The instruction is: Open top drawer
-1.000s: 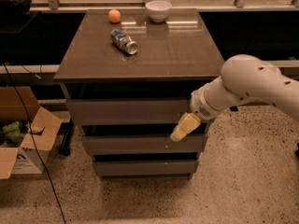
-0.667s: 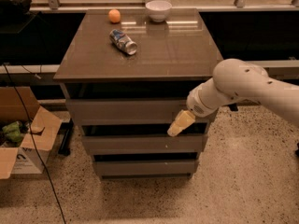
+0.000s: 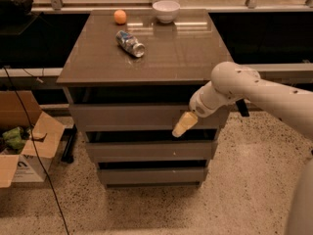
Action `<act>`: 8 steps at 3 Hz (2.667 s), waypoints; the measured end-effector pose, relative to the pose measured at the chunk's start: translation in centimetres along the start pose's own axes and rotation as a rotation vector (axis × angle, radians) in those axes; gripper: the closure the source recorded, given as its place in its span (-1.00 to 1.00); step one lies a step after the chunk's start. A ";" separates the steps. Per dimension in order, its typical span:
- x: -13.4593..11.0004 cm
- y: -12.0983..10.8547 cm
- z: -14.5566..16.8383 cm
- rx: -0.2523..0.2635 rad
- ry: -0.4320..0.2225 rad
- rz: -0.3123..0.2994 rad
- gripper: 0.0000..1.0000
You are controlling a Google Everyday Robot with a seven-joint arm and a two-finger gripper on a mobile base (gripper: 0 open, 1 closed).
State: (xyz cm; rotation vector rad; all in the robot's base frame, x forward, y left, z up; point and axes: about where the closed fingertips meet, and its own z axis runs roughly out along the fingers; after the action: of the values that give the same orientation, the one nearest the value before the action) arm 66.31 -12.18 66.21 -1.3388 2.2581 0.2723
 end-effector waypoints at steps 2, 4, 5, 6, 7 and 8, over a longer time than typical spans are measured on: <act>0.8 0.8 0.6 -0.025 0.062 -0.015 -0.20; 0.2 0.7 -0.3 -0.026 0.061 -0.014 0.22; 0.5 1.8 -1.0 -0.057 0.053 0.005 -0.24; 0.5 1.8 -1.0 -0.057 0.053 0.005 -0.86; 0.5 1.8 -1.0 -0.057 0.053 0.005 -1.00; 2.4 2.9 -1.2 -0.097 0.124 -0.038 -1.00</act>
Offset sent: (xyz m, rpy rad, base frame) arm -0.0661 -0.0132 0.0128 -0.0955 0.0761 0.0402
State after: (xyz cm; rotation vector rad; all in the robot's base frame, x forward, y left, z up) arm 62.46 -13.04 65.80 -1.4850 2.3448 0.2964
